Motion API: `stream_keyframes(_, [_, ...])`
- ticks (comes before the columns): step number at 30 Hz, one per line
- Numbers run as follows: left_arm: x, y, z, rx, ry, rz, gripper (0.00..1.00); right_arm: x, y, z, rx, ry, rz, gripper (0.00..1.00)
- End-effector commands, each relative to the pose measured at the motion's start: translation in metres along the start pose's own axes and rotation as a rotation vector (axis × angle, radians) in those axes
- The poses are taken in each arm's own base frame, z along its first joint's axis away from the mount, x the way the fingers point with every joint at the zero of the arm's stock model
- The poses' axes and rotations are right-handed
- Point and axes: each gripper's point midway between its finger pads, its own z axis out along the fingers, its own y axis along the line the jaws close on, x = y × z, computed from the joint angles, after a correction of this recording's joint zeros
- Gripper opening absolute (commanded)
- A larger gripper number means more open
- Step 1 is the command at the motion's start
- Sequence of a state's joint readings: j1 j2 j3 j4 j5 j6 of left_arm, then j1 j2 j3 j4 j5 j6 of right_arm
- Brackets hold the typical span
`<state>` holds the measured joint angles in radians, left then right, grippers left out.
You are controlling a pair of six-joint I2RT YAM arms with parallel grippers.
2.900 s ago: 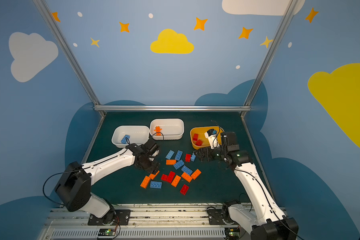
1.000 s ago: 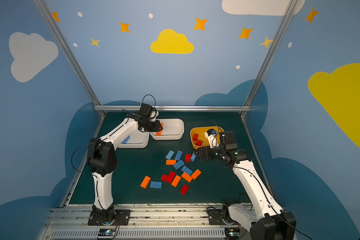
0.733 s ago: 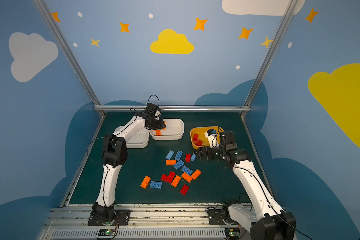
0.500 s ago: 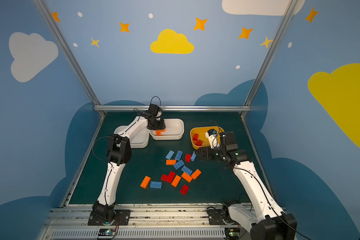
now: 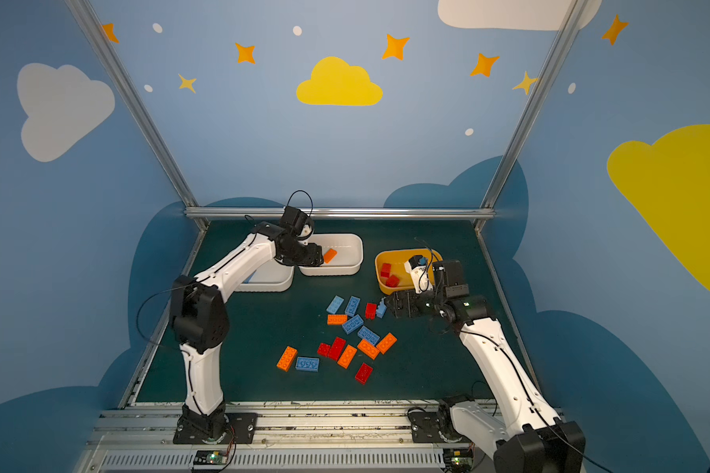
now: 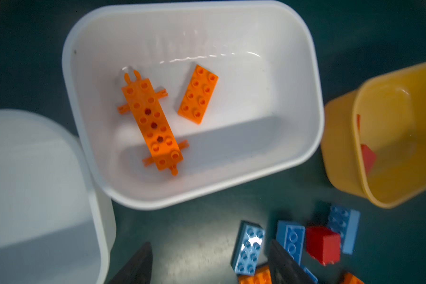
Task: Sort the legos into containers by color
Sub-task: Pick up the lego from the middle-left of the table.
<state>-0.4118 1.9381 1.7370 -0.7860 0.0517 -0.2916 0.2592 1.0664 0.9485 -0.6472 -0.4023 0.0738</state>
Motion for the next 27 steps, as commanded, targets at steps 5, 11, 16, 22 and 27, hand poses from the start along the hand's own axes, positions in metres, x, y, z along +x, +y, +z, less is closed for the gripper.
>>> stream_keyframes(5, [0.099, 0.009, -0.041, -0.048, 0.076, 0.005, 0.77, -0.001, 0.014, -0.002, -0.06, -0.009, -0.014, 0.98])
stream_keyframes(11, [0.188, 0.02, -0.054, -0.083, 0.194, -0.054, 0.77, 0.004, 0.018, 0.0, -0.072, 0.002, -0.024, 0.98])
stream_keyframes(16, [0.244, 0.019, -0.051, -0.078, 0.275, -0.085, 0.77, 0.009, 0.019, 0.003, -0.075, 0.015, -0.025, 0.98])
stream_keyframes(22, [0.287, 0.019, -0.036, -0.088, 0.368, -0.094, 0.75, 0.011, 0.021, 0.005, -0.079, 0.022, -0.029, 0.98])
stream_keyframes(27, [0.302, 0.028, -0.025, -0.117, 0.396, -0.104, 0.69, 0.013, 0.021, 0.004, -0.073, 0.024, -0.032, 0.98])
